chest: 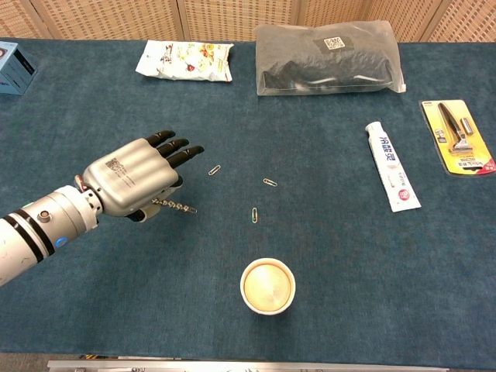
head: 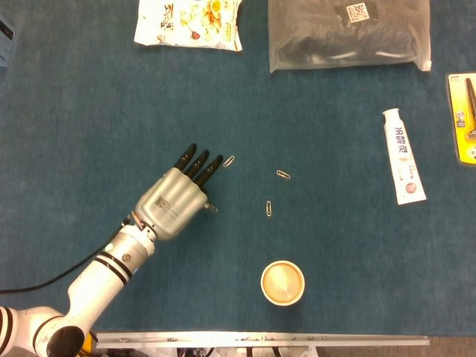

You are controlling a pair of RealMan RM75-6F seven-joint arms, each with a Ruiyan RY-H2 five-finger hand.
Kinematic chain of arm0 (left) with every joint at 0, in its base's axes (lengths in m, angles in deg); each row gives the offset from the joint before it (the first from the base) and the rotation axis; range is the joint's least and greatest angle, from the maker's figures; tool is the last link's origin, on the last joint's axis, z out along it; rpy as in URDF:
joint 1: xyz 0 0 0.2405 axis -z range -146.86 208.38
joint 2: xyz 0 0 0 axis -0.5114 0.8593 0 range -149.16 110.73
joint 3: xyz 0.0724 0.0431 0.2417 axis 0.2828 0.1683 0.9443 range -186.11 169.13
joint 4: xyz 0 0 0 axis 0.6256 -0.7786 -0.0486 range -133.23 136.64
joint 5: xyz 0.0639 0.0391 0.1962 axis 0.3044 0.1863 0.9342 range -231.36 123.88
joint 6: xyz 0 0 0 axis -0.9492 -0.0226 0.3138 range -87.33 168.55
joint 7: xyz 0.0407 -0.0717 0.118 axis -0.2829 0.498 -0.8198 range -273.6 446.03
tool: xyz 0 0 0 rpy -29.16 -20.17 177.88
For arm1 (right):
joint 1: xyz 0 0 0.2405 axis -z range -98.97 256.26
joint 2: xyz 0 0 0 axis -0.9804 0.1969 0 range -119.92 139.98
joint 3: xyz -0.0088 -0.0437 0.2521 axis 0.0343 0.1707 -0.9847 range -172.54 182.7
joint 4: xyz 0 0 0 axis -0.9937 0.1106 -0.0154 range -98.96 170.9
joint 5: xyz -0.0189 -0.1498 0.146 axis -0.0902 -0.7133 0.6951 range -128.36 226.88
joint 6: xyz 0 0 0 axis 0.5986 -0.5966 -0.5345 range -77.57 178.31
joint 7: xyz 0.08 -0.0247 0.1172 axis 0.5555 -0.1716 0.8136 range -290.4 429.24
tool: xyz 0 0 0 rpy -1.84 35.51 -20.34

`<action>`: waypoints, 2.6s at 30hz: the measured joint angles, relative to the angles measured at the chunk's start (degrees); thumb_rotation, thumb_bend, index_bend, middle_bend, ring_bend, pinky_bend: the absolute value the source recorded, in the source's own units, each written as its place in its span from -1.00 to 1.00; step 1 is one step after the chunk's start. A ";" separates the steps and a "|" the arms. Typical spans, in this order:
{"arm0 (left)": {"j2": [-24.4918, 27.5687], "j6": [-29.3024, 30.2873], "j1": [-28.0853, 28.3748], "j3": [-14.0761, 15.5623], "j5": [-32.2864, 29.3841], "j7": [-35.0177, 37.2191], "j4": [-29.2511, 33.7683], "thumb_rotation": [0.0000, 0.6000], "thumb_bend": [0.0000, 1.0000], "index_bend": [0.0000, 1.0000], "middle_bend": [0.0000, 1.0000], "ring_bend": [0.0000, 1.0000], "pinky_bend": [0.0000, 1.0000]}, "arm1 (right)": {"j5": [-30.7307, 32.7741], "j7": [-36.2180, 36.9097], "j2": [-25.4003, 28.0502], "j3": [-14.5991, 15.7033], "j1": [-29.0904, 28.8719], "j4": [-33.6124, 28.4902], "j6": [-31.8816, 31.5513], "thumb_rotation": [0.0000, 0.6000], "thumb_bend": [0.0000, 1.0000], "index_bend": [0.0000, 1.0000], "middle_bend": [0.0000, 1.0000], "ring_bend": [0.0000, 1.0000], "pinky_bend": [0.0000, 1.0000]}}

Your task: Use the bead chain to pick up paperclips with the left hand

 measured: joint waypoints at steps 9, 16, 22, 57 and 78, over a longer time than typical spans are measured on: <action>-0.45 -0.26 1.27 -1.76 -3.08 0.91 -2.29 1.00 -0.31 0.26 -1.00 -1.00 -0.90 | 0.10 0.15 -0.07 -0.14 0.12 0.15 -0.02 1.00 0.26 -0.12 -0.29 -0.60 -0.33; -1.65 -0.88 2.68 -2.66 -4.99 1.13 -4.29 1.00 -0.31 0.26 -1.00 -1.00 -0.89 | 0.29 0.27 -0.09 -0.28 0.12 0.21 0.17 1.00 0.26 -0.12 -0.29 -0.60 -0.33; -2.09 -0.54 3.56 -3.75 -6.07 1.69 -5.04 1.00 -0.31 0.26 -1.00 -1.00 -0.89 | 0.32 0.34 -0.05 -0.30 0.10 0.23 0.41 1.00 0.26 -0.12 -0.29 -0.60 -0.33; -5.96 -0.73 8.50 -5.70 -12.29 3.75 -11.39 1.00 -0.31 0.26 -1.00 -1.00 -0.89 | 0.91 0.73 -0.01 -0.68 0.27 0.27 1.05 1.00 0.26 -0.12 -0.29 -0.60 -0.33; -8.40 -1.49 10.82 -5.89 -13.97 4.51 -13.71 1.00 -0.31 0.26 -1.00 -1.00 -0.89 | 1.05 1.63 -0.03 -0.87 0.57 0.62 0.84 1.00 0.26 -0.12 -0.29 -0.60 -0.33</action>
